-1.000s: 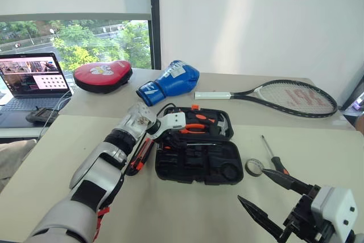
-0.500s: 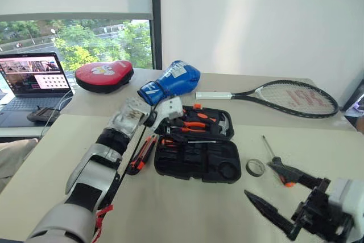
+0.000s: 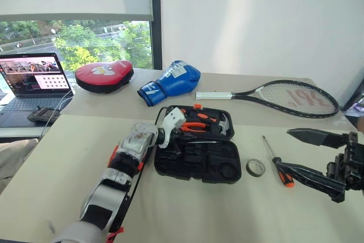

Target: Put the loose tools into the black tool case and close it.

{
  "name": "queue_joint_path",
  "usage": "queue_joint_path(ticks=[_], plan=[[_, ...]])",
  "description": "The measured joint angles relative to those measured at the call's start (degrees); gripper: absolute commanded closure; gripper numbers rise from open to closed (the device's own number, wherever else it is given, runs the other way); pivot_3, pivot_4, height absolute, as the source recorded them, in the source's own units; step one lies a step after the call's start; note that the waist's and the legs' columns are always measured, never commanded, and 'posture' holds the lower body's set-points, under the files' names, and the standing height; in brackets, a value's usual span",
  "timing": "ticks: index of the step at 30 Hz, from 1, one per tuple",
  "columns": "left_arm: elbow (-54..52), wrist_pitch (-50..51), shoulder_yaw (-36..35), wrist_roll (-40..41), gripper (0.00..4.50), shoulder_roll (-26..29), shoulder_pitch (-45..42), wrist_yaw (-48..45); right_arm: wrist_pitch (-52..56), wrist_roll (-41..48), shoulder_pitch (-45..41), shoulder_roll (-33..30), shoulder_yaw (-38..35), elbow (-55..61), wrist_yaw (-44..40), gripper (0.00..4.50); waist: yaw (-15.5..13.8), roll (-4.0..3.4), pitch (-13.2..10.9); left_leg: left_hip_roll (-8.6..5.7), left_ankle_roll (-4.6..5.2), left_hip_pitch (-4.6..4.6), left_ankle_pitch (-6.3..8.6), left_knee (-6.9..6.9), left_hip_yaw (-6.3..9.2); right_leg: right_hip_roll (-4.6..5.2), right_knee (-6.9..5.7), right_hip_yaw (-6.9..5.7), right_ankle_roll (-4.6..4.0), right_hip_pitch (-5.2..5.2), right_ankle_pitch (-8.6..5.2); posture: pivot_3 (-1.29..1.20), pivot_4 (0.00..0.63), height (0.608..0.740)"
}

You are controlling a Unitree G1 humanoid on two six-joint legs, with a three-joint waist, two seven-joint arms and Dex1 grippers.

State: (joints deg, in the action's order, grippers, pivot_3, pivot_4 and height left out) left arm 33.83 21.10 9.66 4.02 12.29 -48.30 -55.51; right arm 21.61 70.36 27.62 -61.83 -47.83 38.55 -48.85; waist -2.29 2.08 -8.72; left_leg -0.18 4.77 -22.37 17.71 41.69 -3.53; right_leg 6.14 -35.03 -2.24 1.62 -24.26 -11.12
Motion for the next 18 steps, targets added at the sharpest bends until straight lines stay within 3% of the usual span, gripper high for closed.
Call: queue_joint_path(ticks=[7, 11, 14, 18], plan=[[-5.9, 1.2, 3.3, -3.5, 4.42, -0.3, 3.8, 6.6, 5.5, -1.6, -2.1, 2.2, 2.0, 2.9, 1.8, 0.0, 0.2, -0.52, 0.5, -0.01, 0.0, 0.22, 0.01, 0.0, -0.04, 0.17, 0.03, 0.03, -0.03, 0.2, 0.11, 0.0, 0.15, 0.74], [-6.9, 0.7, 3.5, -3.9, 4.42, -1.3, 4.7, 8.2, 7.9, -6.0, -8.6, 2.0, 7.4, 4.1, 10.7, 0.0, 0.2, -0.9, 0.9, -0.01, -0.03, 0.3, 0.0, -0.01, -0.09, 0.15, 0.0, 0.02, -0.04, 0.19, 0.1, 0.0, 0.15, 0.74], [-10.2, -0.1, 1.3, 0.8, 4.42, -2.0, 8.6, 5.4, 12.1, -9.6, -12.7, 1.0, 13.3, 4.3, 19.7, 0.0, 0.1, -0.93, 0.9, 0.01, -0.12, 0.06, -0.06, -0.02, -0.1, 0.16, -0.02, 0.02, -0.13, -0.06, 0.06, 0.0, 0.15, 0.74], [-22.9, 6.9, -2.4, 11.4, 3.4, 2.9, 12.3, -2.2, 23.6, -10.9, -21.5, -0.4, 23.6, 5.0, 37.3, 0.0, 0.4, -0.84, 0.8, 0.02, -0.83, -0.64, -0.48, 0.02, -0.07, 0.12, -0.17, 0.04, -0.27, -0.82, 0.14, 0.0, 0.15, 0.74]])
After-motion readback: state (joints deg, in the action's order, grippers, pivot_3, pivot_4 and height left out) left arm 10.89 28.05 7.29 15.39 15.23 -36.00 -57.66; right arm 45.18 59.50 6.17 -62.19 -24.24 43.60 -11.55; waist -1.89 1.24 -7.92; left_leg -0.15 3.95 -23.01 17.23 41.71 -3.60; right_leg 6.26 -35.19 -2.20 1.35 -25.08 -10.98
